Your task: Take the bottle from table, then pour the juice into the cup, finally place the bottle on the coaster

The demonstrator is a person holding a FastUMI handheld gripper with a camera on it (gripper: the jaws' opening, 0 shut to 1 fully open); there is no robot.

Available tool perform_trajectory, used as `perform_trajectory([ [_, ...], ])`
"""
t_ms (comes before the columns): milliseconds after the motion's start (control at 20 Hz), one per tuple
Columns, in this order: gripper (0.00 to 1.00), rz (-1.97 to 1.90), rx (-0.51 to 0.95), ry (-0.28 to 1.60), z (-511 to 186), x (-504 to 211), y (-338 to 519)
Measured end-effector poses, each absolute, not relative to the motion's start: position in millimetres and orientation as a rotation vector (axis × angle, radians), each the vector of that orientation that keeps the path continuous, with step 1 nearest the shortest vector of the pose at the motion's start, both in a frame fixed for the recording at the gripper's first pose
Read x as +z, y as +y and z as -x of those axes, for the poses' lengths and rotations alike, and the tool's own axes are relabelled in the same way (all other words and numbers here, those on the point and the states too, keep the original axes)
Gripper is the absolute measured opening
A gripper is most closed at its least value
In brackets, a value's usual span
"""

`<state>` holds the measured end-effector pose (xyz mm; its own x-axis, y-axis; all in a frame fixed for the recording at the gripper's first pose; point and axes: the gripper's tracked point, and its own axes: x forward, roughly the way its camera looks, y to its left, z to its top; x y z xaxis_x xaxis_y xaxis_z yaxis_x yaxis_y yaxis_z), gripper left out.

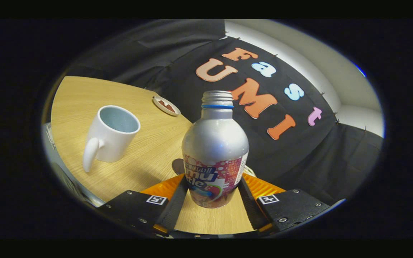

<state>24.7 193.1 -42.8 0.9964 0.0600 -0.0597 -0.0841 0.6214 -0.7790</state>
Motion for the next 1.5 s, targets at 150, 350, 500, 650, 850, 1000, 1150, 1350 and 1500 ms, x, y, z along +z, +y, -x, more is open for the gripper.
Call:
perform_trajectory([
  [150, 0.77, 1.000, 0.082, -0.006, -26, -39, 204],
  [350, 0.77, 1.149, 0.055, -0.062, -33, -28, 211],
  [500, 0.77, 1.271, 0.032, -0.101, -39, -22, 215],
  [650, 0.77, 1.369, 0.027, -0.139, -38, -18, 222],
  [850, 0.77, 1.434, 0.012, -0.160, -41, -13, 220],
  [1000, 0.77, 1.496, -0.005, -0.187, -43, -4, 220],
  [1150, 0.77, 1.533, -0.012, -0.195, -46, 1, 218],
  [1350, 0.77, 1.580, -0.029, -0.200, -46, 7, 218],
  [1500, 0.77, 1.616, -0.029, -0.204, -45, 10, 217],
])
